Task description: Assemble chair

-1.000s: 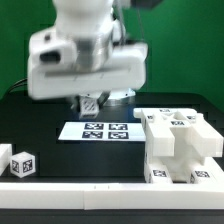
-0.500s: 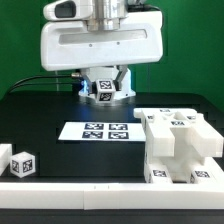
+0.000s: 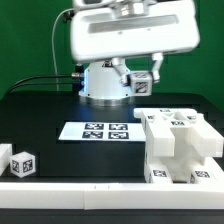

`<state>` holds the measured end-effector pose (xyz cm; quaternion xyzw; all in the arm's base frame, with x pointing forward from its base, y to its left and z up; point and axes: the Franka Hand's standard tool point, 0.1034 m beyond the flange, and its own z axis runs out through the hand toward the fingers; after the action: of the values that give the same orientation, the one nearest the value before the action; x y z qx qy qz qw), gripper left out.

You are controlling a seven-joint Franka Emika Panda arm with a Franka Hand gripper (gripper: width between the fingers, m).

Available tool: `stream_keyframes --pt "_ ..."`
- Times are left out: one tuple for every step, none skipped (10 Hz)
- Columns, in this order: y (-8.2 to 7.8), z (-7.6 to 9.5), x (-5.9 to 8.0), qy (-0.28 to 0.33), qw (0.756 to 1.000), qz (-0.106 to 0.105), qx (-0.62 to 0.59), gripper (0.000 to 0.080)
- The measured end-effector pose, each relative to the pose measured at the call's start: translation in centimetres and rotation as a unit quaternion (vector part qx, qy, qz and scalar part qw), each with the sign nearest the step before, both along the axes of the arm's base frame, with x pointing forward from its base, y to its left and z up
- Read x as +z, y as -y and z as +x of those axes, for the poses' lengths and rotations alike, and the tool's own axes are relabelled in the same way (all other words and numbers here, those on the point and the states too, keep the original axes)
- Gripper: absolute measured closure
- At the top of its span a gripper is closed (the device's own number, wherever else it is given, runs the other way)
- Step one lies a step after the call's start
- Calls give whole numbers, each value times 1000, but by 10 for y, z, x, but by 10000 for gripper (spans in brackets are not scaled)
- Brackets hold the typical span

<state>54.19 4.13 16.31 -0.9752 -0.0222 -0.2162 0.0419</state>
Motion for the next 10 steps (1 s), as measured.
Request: stream_keyframes --pt "13 -3 -3 29 999 -32 15 517" --pt "19 -4 -5 27 999 -28 1 517" --pt "18 -4 -6 26 999 -27 1 515" --pt "17 -4 -6 26 999 -25 -2 515" --pt "4 -6 -9 30 999 -16 -21 515" --pt "-19 -6 -15 26 999 2 -34 515" --pt "-46 -2 -21 25 998 22 -48 515" --pt "-81 -2 -26 18 996 48 -68 515" --pt "-105 -5 -29 16 997 48 -53 515" --pt "-91 -3 -29 19 998 39 -55 515"
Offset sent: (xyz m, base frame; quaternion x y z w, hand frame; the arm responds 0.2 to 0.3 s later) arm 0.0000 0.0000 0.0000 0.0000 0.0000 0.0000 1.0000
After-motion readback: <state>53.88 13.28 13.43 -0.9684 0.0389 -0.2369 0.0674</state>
